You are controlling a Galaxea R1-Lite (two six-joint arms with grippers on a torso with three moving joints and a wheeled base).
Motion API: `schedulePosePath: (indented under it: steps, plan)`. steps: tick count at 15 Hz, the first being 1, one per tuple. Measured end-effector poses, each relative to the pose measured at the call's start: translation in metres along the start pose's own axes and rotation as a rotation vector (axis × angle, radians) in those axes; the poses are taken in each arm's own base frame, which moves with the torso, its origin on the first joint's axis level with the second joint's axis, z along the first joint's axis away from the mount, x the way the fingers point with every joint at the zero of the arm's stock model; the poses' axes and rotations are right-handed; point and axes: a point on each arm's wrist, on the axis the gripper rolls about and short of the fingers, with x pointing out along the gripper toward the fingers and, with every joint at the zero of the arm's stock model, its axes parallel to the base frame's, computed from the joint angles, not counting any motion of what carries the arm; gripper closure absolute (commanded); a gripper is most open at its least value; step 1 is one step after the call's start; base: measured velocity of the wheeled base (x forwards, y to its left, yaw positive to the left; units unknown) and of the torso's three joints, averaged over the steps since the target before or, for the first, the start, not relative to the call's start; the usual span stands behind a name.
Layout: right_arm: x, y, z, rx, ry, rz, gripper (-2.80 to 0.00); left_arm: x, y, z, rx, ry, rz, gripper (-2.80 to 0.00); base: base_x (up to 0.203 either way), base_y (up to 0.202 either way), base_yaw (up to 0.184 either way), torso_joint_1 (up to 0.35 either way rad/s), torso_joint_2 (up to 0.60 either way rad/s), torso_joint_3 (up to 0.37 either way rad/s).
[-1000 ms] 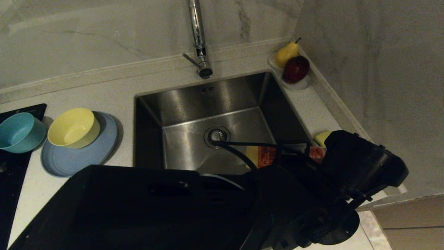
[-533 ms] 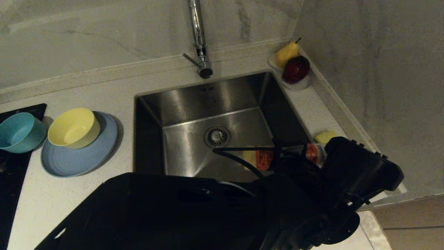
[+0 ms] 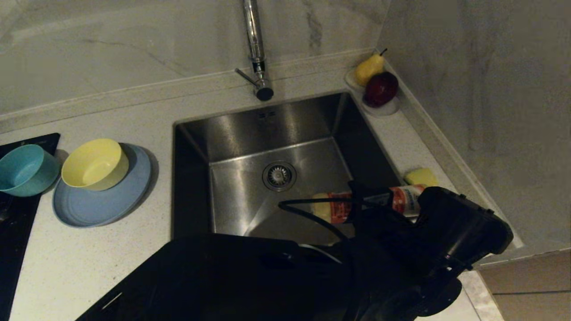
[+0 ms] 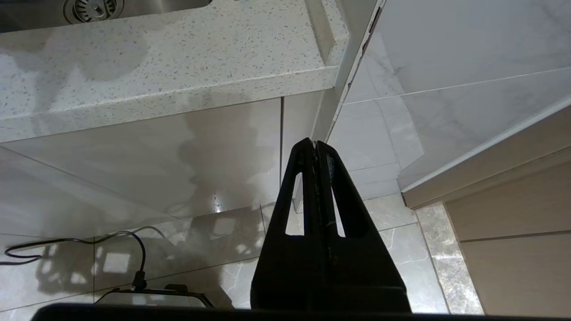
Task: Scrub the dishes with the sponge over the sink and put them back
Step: Squeeze it onto the sponge
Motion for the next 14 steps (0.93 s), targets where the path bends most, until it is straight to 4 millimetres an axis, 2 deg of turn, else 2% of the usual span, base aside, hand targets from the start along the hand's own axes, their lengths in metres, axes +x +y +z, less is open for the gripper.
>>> schedulePosePath:
  steps: [5, 14]
  plan:
    - [0.0, 0.0, 0.0, 0.0, 0.0, 0.0, 0.0, 0.001, -0.013, 0.002, 0.03, 0.002, -0.006, 0.0, 0.0, 0.0, 0.0, 0.0, 0.0, 0.0]
    - [0.0, 0.0, 0.0, 0.0, 0.0, 0.0, 0.0, 0.002, -0.017, 0.003, 0.056, 0.008, -0.007, 0.0, 0.0, 0.0, 0.0, 0.0, 0.0, 0.0]
